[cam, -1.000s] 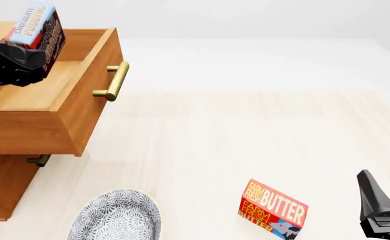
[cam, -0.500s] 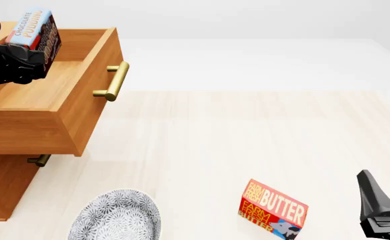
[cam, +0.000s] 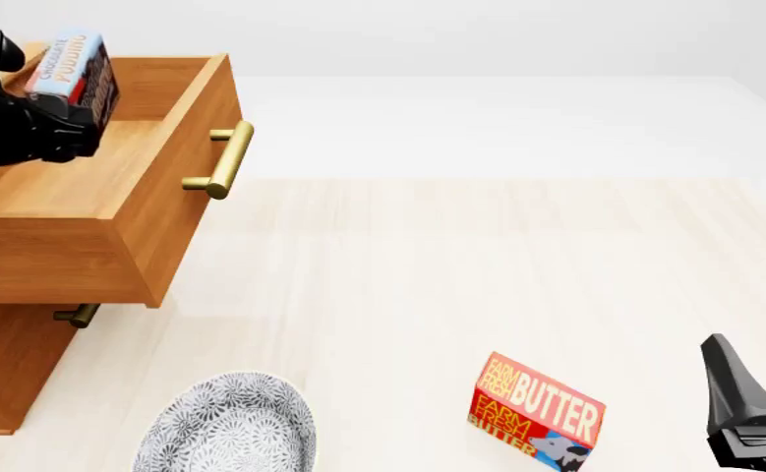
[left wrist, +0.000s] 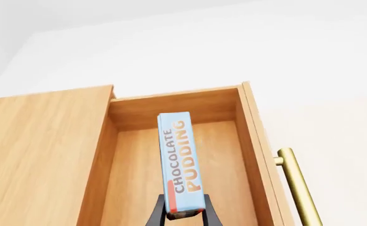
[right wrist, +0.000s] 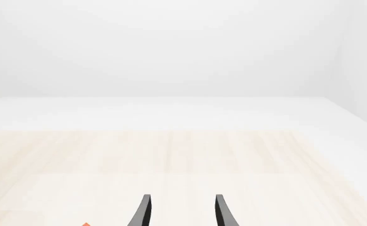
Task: Put the chocolate pudding in the top drawer of the cabinet and close it.
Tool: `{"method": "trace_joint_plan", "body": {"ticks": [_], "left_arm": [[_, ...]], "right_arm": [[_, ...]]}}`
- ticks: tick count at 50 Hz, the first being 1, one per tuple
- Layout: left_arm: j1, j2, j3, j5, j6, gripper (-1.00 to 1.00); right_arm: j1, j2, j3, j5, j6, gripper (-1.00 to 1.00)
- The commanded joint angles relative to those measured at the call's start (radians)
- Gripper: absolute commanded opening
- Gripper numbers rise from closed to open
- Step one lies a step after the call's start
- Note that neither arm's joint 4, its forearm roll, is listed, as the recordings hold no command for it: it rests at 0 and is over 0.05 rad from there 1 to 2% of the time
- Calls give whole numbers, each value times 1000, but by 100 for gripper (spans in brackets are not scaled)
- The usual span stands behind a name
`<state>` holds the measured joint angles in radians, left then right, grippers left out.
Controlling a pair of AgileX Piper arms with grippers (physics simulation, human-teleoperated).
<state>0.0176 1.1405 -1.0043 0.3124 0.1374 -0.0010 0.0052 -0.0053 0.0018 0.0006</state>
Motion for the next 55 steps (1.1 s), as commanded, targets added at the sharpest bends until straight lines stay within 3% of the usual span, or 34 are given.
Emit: {"method": "trace_joint_plan", "body": {"ticks": [1, 55], "left_arm": [[30, 37, 21, -41, 15, -100], [74, 88, 70, -122, -26, -100]], "right_arm": [[0, 0, 0, 0, 0, 100], [0, 0, 0, 0, 0, 100]]}}
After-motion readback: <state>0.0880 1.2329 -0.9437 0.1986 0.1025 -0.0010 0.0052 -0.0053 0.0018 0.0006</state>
